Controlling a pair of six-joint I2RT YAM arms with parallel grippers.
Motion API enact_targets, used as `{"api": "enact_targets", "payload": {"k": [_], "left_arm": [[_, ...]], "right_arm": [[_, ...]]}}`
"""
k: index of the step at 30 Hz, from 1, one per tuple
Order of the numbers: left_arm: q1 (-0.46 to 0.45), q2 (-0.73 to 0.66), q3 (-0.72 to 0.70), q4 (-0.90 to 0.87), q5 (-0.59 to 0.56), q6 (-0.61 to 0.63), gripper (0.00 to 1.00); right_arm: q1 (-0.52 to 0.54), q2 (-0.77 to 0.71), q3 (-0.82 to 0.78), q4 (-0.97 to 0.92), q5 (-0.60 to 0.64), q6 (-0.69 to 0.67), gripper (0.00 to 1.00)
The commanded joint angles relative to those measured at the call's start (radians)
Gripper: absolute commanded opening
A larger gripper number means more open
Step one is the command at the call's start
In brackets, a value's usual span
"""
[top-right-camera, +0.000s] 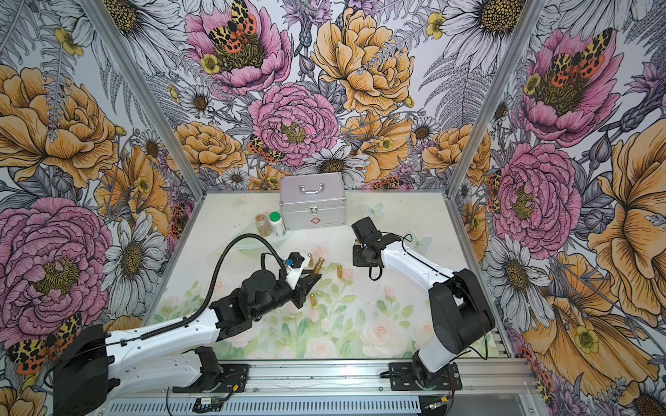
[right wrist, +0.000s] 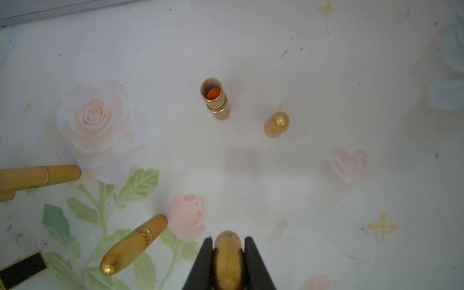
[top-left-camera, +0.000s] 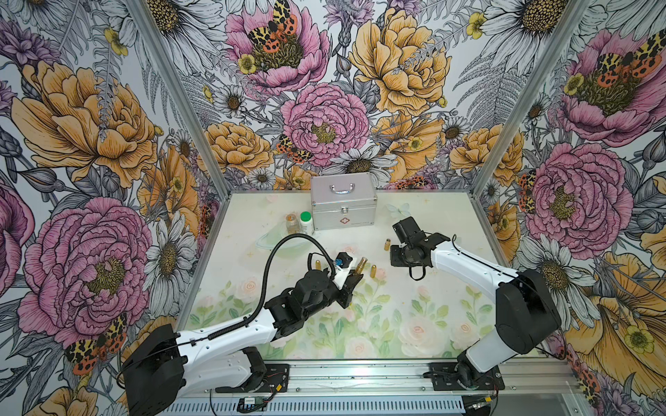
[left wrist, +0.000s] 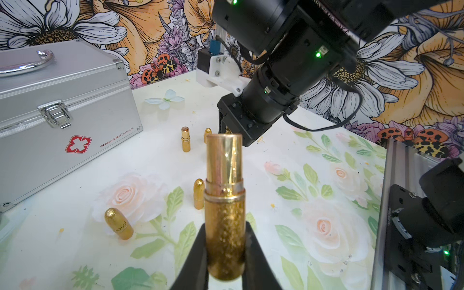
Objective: Open the lipstick cap
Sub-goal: Place the cover at the center of the board.
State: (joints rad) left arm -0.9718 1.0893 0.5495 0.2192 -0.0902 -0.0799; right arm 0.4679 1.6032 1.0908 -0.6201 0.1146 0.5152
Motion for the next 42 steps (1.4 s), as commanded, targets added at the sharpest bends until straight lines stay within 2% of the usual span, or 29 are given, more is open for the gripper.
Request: {"api": "enact_targets", "payload": {"k": [1, 11, 29, 37, 42], "left_arm": [[0.003, -0.018, -0.015, 0.037, -0.026, -0.015, 0.0], [0.007, -0.016, -0.014, 0.041, -0.032, -0.017, 0.0], [0.007, -0.014, -0.014, 0.046, -0.029, -0.02, 0.0], [0.007, -0.026, -0.022, 0.045, -0.032, -0.021, 0.0], [0.007, -0.034, -0.026, 0.046, -0.032, -0.023, 0.0]], "right_arm": [[-0.002, 0.036, -0.036, 0.085, 0.091, 0.01, 0.2], [-0.023, 0.123, -0.076, 0.177, 0.12, 0.001, 0.2], [-0.037, 0.166, -0.125, 0.238, 0.14, 0.0, 0.23], [-0.037, 0.145, -0.134, 0.246, 0.135, 0.0, 0.33], [-0.037, 0.067, -0.133, 0.211, 0.097, 0.005, 0.41]]}}
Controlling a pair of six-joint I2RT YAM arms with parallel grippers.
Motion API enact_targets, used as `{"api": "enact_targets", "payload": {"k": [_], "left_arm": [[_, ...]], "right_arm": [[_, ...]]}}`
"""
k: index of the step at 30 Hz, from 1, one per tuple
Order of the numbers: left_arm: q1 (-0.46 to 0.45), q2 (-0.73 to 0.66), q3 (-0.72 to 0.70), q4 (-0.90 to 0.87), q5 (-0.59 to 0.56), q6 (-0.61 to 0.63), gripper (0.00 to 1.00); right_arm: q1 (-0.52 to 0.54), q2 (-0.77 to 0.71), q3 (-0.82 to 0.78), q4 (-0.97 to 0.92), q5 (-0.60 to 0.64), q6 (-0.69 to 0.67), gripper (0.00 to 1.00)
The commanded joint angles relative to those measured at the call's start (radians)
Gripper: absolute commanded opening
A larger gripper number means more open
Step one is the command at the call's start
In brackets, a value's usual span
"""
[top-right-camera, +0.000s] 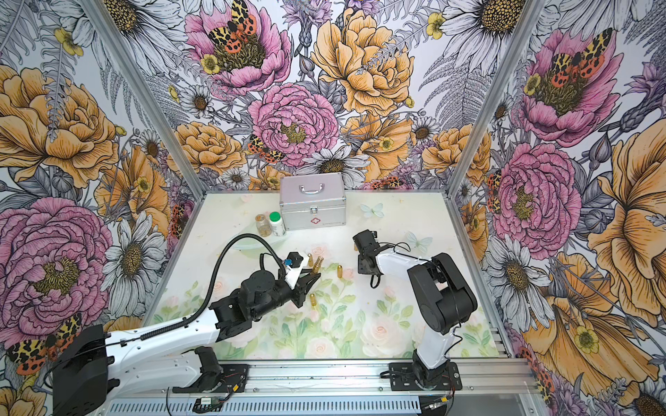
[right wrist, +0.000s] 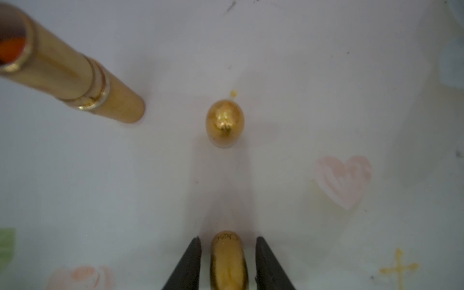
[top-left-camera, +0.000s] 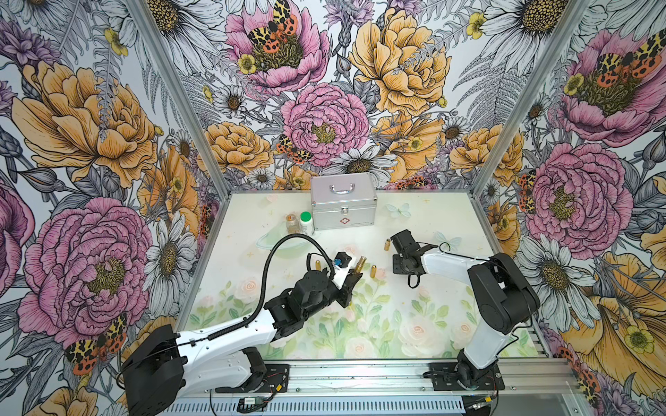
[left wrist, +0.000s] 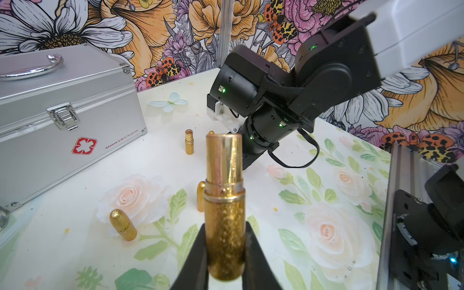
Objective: Open the lipstick cap
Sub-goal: Place the cover at the center of the board, then place the lipstick at the center of the board.
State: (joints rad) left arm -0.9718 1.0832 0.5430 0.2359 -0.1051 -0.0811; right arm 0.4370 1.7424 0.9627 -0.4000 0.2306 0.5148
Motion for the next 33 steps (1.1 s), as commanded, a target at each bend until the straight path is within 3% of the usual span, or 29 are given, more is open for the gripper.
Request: {"api": "enact_targets", "payload": {"k": [1, 5, 10, 17, 20, 33], "left_arm": [[0.007, -0.029, -0.021, 0.029, -0.016, -0.021, 0.0], [0.007, -0.031, -0.021, 0.029, -0.01, -0.021, 0.0], [0.008, -0.017, -0.013, 0.029, 0.0, -0.014, 0.0], [0.009, 0.028, 0.022, 0.029, 0.019, -0.002, 0.0], [0.011, 0.051, 0.044, 0.029, 0.03, 0.0, 0.0], [0.004, 0.091, 0.09, 0.029, 0.046, 0.007, 0.0]], "right_arm": [[-0.007, -0.092, 0.002, -0.031, -0.027, 0.009, 0.42], [-0.006, -0.203, 0.022, -0.148, -0.066, 0.019, 0.46], [-0.007, -0.355, 0.057, -0.281, -0.219, -0.02, 0.49], [-0.002, -0.53, 0.079, -0.326, -0.631, -0.052, 0.52], [0.017, -0.568, 0.093, -0.324, -0.752, -0.049, 0.53], [0.117, -0.555, 0.106, -0.14, -0.865, 0.086, 0.57]]}}
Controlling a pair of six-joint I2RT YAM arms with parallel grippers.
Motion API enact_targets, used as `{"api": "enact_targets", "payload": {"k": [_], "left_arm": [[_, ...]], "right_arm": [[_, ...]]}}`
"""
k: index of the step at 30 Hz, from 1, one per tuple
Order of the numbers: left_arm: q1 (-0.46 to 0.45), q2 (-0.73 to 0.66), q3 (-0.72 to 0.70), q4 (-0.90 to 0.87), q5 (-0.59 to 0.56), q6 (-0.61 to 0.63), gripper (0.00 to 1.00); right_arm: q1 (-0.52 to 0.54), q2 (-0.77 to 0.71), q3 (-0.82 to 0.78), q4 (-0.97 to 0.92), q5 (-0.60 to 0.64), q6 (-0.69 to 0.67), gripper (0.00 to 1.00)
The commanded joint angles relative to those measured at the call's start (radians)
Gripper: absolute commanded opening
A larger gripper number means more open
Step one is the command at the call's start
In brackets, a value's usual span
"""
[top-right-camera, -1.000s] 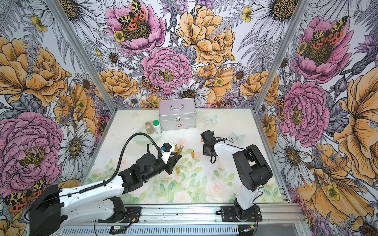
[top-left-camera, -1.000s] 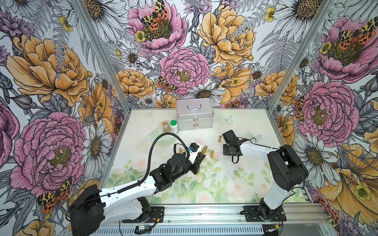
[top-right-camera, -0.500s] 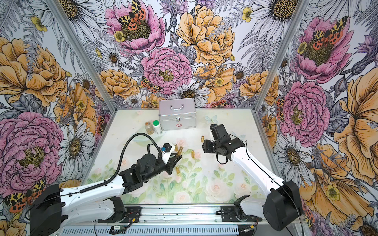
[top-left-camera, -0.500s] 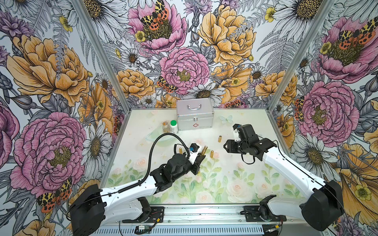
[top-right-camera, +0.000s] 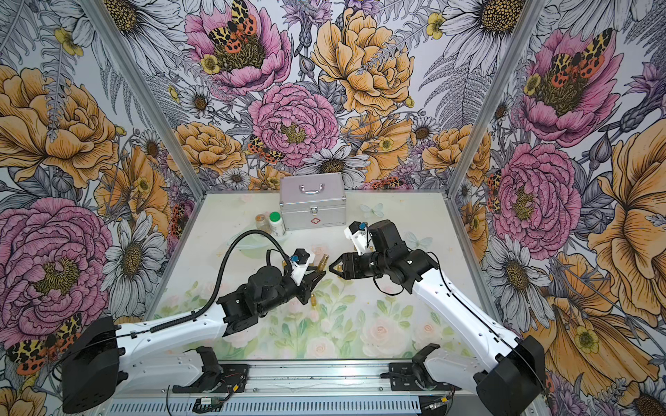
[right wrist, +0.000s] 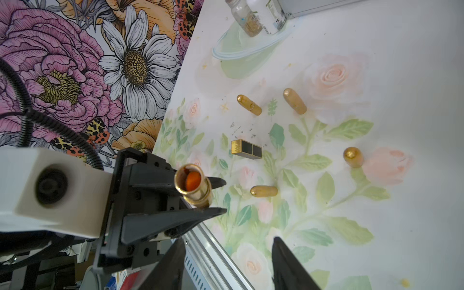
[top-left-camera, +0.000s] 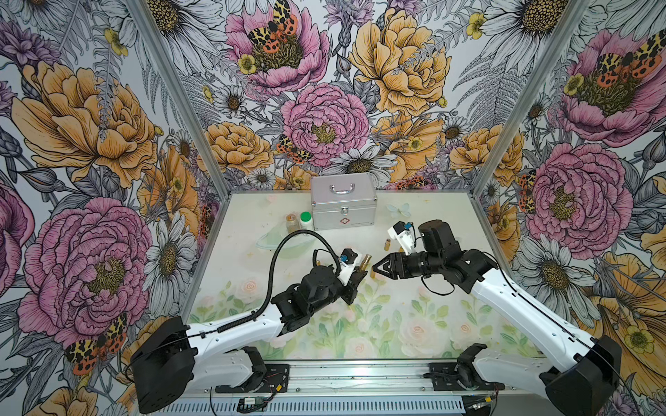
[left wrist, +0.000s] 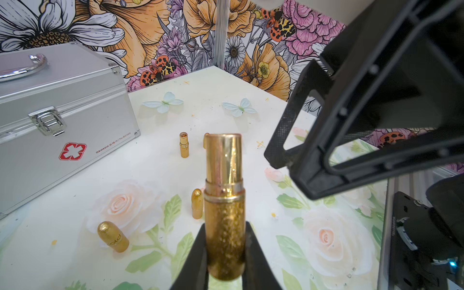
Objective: Open the lipstick cap
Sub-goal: Place the lipstick at the center of the board.
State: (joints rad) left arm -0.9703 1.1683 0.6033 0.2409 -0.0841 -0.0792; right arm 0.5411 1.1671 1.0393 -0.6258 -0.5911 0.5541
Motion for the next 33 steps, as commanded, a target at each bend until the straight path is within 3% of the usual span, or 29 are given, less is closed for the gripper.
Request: {"api": "enact_targets", "payload": {"k": [1, 11, 33], "left_arm": [[0.002, 0.007, 0.033, 0.024, 0.027, 0.007, 0.0], [-0.002, 0.005, 0.036, 0.023, 0.031, 0.017, 0.0], [-0.003, 0.0, 0.042, 0.023, 0.026, 0.026, 0.0]], "right_arm": [[0.018, 0.024, 0.028, 0.103, -0.047, 0.054, 0.57], [0.048, 0.081, 0.024, 0.179, -0.036, 0.089, 0.52], [0.076, 0.115, -0.008, 0.215, -0.011, 0.082, 0.25]]}}
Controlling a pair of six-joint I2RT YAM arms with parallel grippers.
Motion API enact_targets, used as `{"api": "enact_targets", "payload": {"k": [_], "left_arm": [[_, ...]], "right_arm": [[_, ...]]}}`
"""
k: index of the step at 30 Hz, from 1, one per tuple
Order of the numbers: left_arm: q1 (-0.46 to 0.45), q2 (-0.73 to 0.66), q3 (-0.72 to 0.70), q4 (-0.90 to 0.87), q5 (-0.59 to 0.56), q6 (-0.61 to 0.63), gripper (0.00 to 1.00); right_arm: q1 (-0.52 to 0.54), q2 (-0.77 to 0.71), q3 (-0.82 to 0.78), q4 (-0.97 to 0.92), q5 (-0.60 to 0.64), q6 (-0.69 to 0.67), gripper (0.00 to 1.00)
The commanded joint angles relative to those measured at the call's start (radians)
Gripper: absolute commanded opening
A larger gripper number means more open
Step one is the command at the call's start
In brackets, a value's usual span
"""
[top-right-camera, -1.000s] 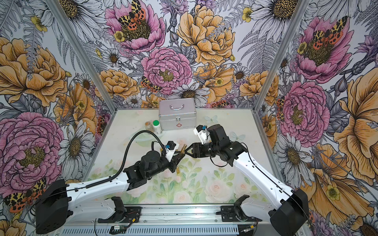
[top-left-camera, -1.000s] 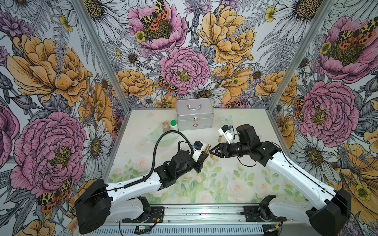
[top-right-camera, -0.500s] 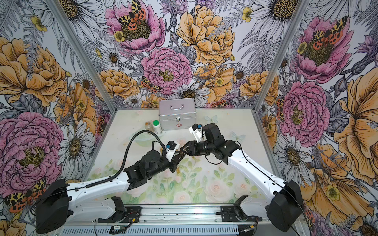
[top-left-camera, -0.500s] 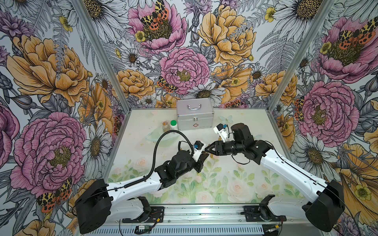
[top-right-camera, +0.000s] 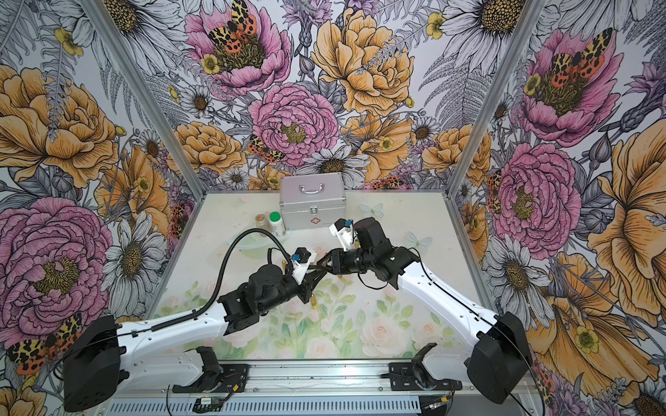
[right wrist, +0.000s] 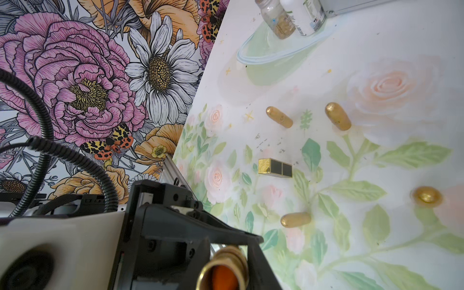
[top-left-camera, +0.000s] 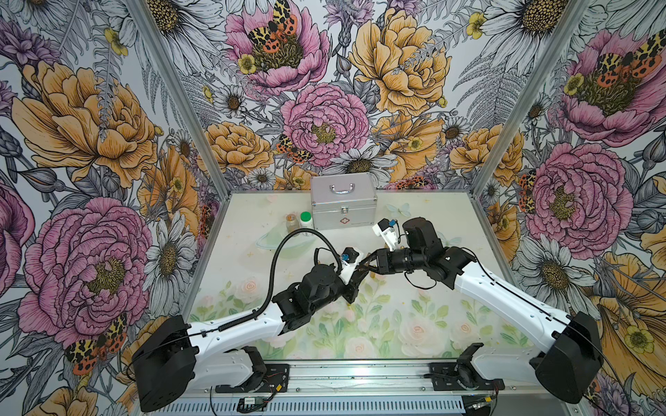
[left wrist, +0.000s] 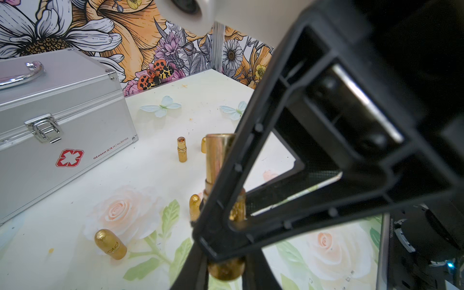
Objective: Open the lipstick cap
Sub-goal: Place the lipstick at the center of the board.
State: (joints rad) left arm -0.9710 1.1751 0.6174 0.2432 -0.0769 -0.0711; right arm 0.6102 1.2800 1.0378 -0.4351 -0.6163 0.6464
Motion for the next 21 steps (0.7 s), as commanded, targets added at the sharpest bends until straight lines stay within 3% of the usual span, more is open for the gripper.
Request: {"api": "enact_targets", "payload": {"k": [1, 11, 13, 16, 21], "left_arm": [[-0.001, -0.007, 0.028, 0.021, 0.017, 0.018, 0.0], [-0.001, -0.01, 0.024, 0.016, 0.01, 0.017, 0.0], [-0.001, -0.012, 0.022, 0.014, 0.006, 0.014, 0.23], [-0.002, -0.017, 0.016, 0.012, 0.003, 0.01, 0.48], [-0.001, -0.047, -0.012, 0.002, -0.019, -0.009, 0.73]], "right_arm": [[0.006, 0.004, -0.007, 0.022, 0.016, -0.012, 0.24], [0.007, -0.007, -0.003, 0.021, 0.061, -0.015, 0.2], [0.006, -0.011, 0.005, 0.019, 0.073, -0.02, 0.2], [0.004, -0.008, 0.028, -0.008, 0.108, -0.045, 0.2], [0.001, 0.021, 0.098, -0.121, 0.243, -0.106, 0.2]]}}
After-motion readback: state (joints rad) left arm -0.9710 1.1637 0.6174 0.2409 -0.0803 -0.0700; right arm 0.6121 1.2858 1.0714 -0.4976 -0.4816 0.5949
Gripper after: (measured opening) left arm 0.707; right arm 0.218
